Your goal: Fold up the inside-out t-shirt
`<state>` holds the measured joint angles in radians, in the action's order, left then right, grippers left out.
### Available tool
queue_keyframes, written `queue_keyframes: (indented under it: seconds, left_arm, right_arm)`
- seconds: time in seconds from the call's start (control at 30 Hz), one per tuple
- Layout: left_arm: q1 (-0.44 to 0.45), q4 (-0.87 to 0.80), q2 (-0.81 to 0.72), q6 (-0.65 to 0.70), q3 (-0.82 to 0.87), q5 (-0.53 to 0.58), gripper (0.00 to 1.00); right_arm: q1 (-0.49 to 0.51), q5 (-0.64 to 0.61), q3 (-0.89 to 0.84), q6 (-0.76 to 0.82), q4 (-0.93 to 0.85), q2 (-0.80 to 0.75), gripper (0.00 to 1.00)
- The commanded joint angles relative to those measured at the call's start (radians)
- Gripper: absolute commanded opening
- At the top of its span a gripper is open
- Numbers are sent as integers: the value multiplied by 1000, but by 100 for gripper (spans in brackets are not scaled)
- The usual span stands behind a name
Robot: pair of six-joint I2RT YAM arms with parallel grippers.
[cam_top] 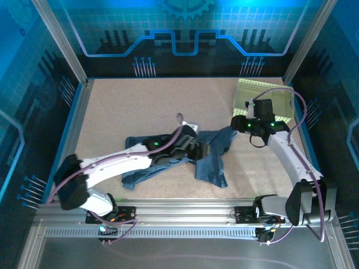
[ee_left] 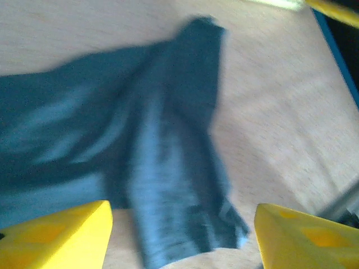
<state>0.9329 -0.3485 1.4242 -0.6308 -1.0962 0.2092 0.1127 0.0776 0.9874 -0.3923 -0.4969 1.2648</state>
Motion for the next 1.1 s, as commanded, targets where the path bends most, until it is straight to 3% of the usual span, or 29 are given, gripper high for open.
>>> queue_keyframes:
  seconds: [0.0, 0.07, 0.2, 0.47, 0.8, 1.07]
  left_arm:
    - [-106, -242, -162, -68, 111, 190, 69]
    - [-169, -333, -230, -90, 176, 242, 69]
    - [-314, -432, -291, -98, 286, 235, 69]
    - [-512, -438, -228, -55, 369, 198, 69]
    - [-540, -317, -116, 0, 373, 103, 67]
    - [-570, -336, -7, 0, 329, 87, 55]
  right_arm:
    - [73, -54, 11, 31, -51, -41, 53]
    - [125, -90, -12, 31, -75, -68, 56]
    - [224, -118, -84, 4, -92, -113, 56]
    - [372, -119, -182, -72, -100, -136, 56]
    - [447, -145, -267, -147, -83, -132, 57]
    - [477, -170, -289, -175, -89, -130, 57]
